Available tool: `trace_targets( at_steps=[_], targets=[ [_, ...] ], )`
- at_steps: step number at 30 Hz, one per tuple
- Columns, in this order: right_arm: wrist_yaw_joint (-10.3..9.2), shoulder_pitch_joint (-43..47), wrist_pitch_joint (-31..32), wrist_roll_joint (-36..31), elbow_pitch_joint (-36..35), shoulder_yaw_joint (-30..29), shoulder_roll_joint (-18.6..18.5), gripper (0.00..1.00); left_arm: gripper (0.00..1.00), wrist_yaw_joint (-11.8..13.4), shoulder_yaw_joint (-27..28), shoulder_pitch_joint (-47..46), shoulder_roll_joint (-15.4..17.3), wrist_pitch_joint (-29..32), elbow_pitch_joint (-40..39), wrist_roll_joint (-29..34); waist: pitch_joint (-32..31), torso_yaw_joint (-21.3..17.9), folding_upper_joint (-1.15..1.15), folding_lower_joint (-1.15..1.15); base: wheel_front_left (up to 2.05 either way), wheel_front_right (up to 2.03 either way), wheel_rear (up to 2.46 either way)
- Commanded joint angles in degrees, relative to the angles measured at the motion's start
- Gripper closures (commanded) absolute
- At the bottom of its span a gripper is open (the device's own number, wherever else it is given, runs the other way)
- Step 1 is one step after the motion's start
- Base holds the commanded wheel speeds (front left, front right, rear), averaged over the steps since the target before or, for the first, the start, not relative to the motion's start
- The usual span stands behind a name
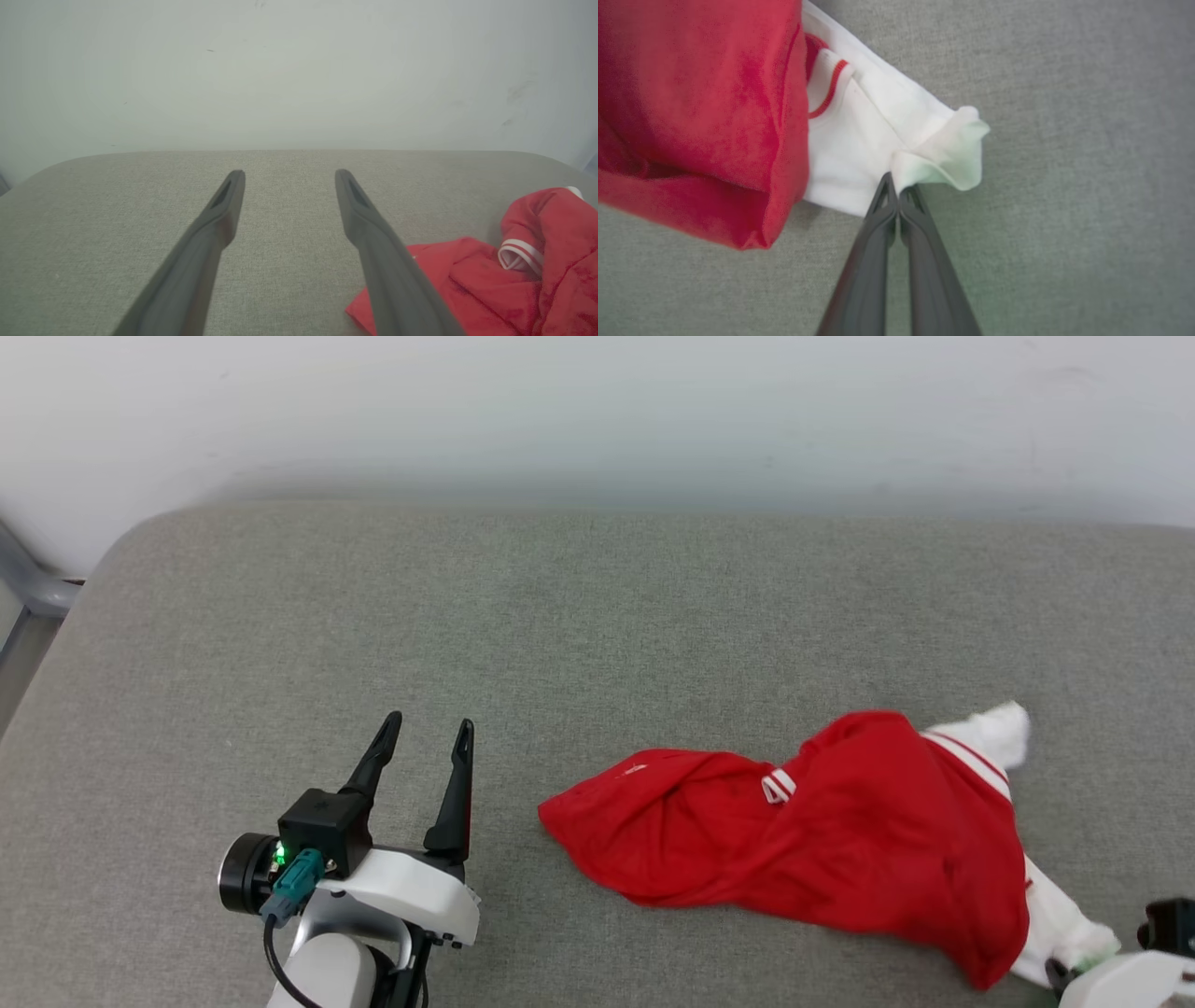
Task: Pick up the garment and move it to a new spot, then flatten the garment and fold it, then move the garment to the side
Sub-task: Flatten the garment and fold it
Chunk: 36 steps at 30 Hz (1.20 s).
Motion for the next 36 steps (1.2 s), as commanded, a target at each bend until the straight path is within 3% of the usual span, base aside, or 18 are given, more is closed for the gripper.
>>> trace_targets(
  at_steps=[1,3,4,5,6,12,18,25,36],
  targets=[
    [-0.04,0.95,-0.53,0.33,0.62,-0.29,0.38,1.0,0.0,0.02,0.06,0.54,-0.04,-0.25,0.13,0.28,-0.24,-0.06,0.0,0.0,0.0,0.0,0.0],
    [-0.04,2.02,-2.04,0.94,2.17,-0.44,0.77,1.0,0.0,-0.04,0.12,0.82,-0.03,-0.25,0.45,0.31,-0.53,-0.12,0.0,0.0,0.0,0.0,0.0],
    [-0.04,1.94,-3.83,1.52,2.34,-0.91,0.86,0.76,0.0,-0.03,0.15,0.9,-0.02,-0.25,0.65,0.25,-0.65,-0.15,0.0,0.0,0.0,0.0,0.0],
    [-0.04,1.55,-5.83,1.89,2.35,-1.46,0.8,0.2,0.0,-0.02,0.16,0.9,-0.02,-0.25,0.78,0.25,-0.77,-0.16,0.0,0.0,0.0,0.0,0.0],
    [-0.04,1.1,-7.92,2.5,2.57,-1.48,0.83,0.0,0.0,-0.03,0.18,0.9,-0.02,-0.25,0.94,0.25,-0.9,-0.18,0.0,0.0,0.0,0.0,0.0],
    [-0.04,-1.48,-22.29,2.34,2.41,-1.91,0.89,0.0,0.0,-0.16,0.11,1.64,0.16,-0.25,2.13,0.16,-2.34,-0.09,0.0,0.0,0.0,0.0,0.0],
    [-0.03,-2.2,-31.7,0.23,-0.78,1.03,0.91,0.0,0.0,0.19,0.11,2.72,0.5,-0.25,3.1,-0.15,-4.16,-0.01,0.0,0.0,0.0,0.0,0.0],
    [-0.03,0.94,-34.75,-3.18,-8.03,6.76,0.91,0.0,0.0,0.71,-0.18,4.01,0.99,0.36,3.68,-0.24,-6.08,-0.17,0.0,0.0,0.0,0.0,0.0],
    [-0.03,6.85,-31.37,-3.36,-17.11,10.31,0.91,0.0,0.0,1.17,-0.64,4.88,2.27,1.45,3.77,-0.31,-7.22,-1.29,0.0,0.0,0.0,0.0,0.0]
  ],
)
